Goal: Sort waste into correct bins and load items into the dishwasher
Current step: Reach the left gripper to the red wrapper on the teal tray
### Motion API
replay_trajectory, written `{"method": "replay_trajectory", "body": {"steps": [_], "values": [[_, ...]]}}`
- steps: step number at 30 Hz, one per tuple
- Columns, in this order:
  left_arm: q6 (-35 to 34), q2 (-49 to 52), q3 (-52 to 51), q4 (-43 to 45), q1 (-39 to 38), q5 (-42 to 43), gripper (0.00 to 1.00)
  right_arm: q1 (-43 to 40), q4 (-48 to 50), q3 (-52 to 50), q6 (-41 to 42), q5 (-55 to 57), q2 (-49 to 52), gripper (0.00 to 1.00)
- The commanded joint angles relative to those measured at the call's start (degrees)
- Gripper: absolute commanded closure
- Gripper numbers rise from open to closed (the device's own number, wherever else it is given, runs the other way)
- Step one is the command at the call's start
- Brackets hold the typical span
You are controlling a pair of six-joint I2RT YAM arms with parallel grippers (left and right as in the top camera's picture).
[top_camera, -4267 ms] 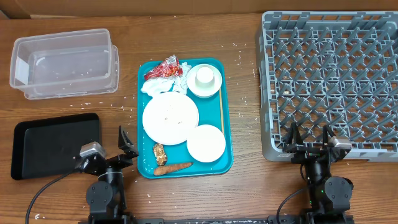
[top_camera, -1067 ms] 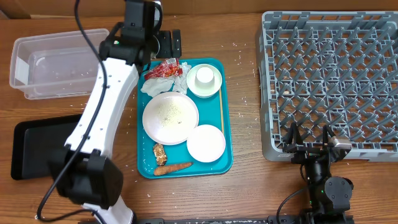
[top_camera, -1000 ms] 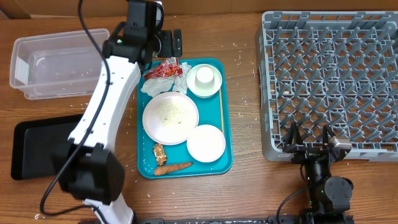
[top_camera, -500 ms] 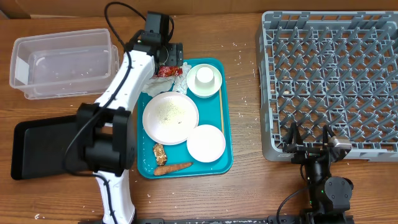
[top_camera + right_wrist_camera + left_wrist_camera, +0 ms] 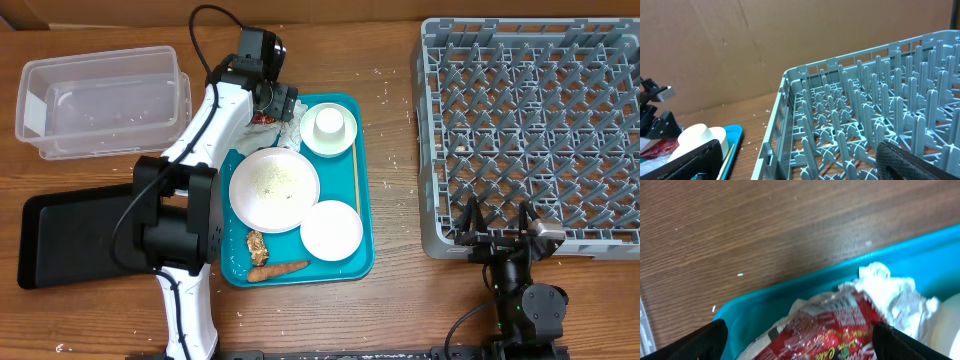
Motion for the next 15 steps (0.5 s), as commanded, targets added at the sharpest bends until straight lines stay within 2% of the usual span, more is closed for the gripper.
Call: {"method": "replay_trajectory", "body": {"steps": [1,7,15], "values": [[6.12,0.52,1.09,-1.16,0.15,0.42,0.08,0.28,0.26,-0.61,-0.42,-0.28,-0.68,0.0],[6.1,0.85,1.01,-2.38,0.98,5.51,0.09,0.28,0.28,-0.61,-0.44,-0.31,-0.68,0.0],[6.1,1.25,0.2,-1.97,1.95,5.73,0.11,0.28,0.28,-0.61,-0.42,-0.28,-0.68,0.0]]}}
